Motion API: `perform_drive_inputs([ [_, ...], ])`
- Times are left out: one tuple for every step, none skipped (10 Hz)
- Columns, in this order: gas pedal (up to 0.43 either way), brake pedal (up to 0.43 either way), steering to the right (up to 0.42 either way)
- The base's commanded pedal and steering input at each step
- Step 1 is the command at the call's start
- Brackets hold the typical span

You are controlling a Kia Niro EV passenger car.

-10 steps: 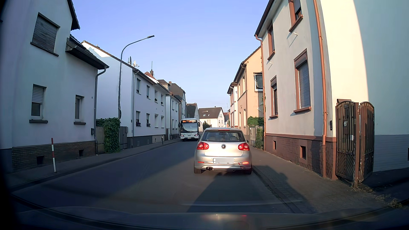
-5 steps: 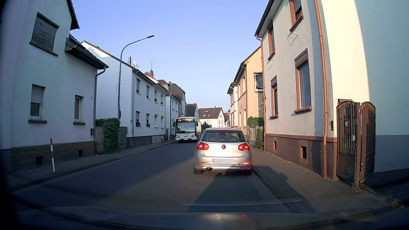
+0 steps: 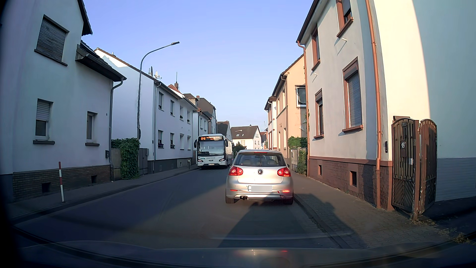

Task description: Follow the waypoints while adhering to traffic rules and regulations

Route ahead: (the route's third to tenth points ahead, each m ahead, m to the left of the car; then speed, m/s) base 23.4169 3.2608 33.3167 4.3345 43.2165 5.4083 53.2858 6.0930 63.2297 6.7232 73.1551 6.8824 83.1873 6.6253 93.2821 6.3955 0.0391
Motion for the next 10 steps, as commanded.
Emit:
perform_drive_inputs([
  [0.000, 0.244, -0.007],
  [0.000, 0.244, -0.007],
  [0.000, 0.244, -0.006],
  [0.000, 0.244, -0.006],
  [0.000, 0.244, -0.006],
  [0.000, 0.244, -0.006],
  [0.000, 0.250, -0.006],
  [0.000, 0.256, -0.006],
  [0.000, 0.256, -0.006],
  [0.000, 0.262, -0.006],
])
